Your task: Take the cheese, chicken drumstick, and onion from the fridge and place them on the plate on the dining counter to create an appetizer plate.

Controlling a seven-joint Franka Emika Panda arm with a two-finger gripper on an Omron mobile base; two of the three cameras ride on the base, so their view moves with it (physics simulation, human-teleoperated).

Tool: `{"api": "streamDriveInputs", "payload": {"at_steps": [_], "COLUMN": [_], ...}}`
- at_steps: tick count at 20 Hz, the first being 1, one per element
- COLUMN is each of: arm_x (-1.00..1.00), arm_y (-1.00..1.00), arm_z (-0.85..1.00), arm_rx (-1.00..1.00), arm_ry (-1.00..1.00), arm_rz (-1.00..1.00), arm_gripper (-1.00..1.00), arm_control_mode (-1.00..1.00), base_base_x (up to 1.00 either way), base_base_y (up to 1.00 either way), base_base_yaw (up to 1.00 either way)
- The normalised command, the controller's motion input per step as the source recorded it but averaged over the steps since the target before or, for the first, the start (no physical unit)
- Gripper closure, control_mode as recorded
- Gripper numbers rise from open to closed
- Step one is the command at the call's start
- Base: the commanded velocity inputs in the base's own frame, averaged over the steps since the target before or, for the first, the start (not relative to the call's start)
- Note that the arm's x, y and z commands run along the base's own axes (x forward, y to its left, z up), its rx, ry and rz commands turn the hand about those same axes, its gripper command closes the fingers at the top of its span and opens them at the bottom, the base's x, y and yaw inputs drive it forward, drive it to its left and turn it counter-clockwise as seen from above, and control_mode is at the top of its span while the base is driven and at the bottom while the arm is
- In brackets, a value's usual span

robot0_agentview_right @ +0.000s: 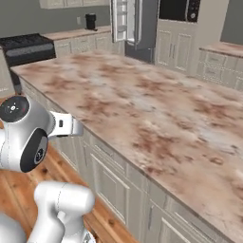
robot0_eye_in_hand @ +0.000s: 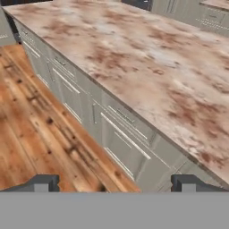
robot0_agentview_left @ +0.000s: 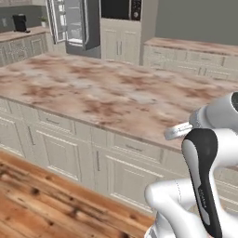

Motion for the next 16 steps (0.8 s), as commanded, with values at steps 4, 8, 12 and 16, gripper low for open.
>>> {"api": "streamDriveInputs", "payload": {"at_steps": [4,8,12,16], "arm_x": [0.0,0.0,0.0,0.0], "arm_y": [0.0,0.0,0.0,0.0], "arm_z": [0.0,0.0,0.0,0.0], "arm_rx": [0.0,0.0,0.0,0.0], "arm_ry": [0.0,0.0,0.0,0.0], "arm_rz": [0.0,0.0,0.0,0.0], "arm_gripper": [-1.0,-1.0,-1.0,-1.0], "arm_control_mode": [1.0,1.0,1.0,1.0], "base_base_x": [0.38,0.27,0.33,0.41], "base_base_y": [1.0,1.0,1.0,1.0], "base_base_yaw": [-0.05,0.0,0.0,0.0]}}
